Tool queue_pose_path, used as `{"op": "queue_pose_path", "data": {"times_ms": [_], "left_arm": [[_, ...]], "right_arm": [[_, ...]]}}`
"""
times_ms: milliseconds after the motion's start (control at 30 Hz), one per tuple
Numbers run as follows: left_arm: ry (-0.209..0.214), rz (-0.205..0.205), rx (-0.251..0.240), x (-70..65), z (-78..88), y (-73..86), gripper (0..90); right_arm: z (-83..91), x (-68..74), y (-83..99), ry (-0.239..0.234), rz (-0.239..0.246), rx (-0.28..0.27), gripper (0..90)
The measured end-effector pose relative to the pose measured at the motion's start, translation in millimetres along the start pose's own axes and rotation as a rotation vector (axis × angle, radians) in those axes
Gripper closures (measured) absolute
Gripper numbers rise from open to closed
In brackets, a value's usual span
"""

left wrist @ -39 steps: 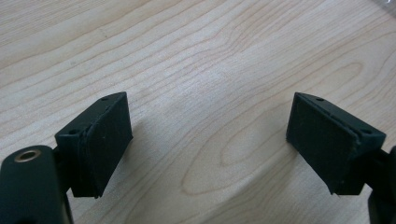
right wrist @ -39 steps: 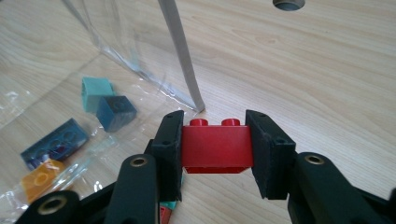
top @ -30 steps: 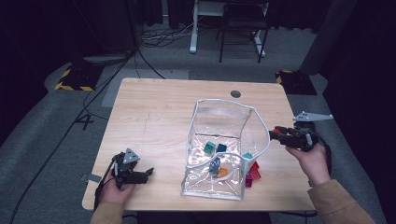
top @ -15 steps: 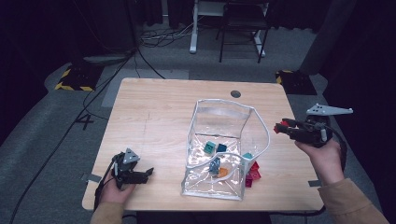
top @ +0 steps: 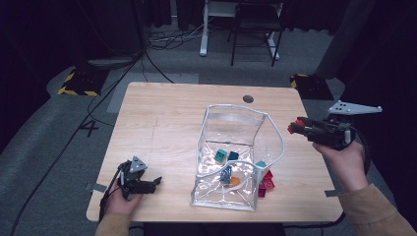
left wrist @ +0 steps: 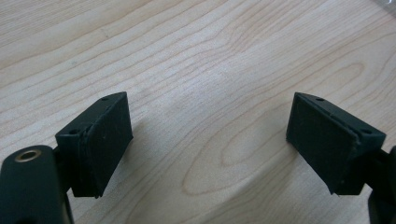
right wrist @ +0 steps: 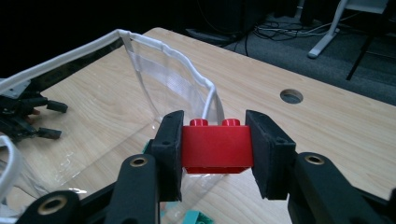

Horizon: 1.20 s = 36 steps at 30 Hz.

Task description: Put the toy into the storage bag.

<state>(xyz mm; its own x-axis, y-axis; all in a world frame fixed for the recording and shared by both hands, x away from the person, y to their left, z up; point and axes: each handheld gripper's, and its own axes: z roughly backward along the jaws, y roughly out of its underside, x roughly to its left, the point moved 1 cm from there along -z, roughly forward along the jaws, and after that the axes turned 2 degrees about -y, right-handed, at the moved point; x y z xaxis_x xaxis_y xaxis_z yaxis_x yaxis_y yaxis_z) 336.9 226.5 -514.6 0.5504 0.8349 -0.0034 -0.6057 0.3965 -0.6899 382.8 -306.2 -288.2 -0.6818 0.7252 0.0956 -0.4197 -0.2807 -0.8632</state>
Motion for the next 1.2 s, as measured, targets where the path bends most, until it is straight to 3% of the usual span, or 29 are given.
{"op": "queue_pose_path", "data": {"times_ms": [400,967,1200], "left_arm": [[0.0,-0.001,0.0,0.1,0.0,0.0,14.5],[0.0,-0.001,0.0,0.1,0.0,0.0,14.5],[0.0,-0.001,0.001,0.1,0.0,0.0,14.5]], "right_arm": [[-14.9,23.2,-22.2,-0.053,0.055,-0.002,58.7],[-54.3,66.3,-50.2,-0.137,0.13,0.019,58.7],[-74.6,75.9,-54.5,-0.164,0.136,0.046,58.7]]}}
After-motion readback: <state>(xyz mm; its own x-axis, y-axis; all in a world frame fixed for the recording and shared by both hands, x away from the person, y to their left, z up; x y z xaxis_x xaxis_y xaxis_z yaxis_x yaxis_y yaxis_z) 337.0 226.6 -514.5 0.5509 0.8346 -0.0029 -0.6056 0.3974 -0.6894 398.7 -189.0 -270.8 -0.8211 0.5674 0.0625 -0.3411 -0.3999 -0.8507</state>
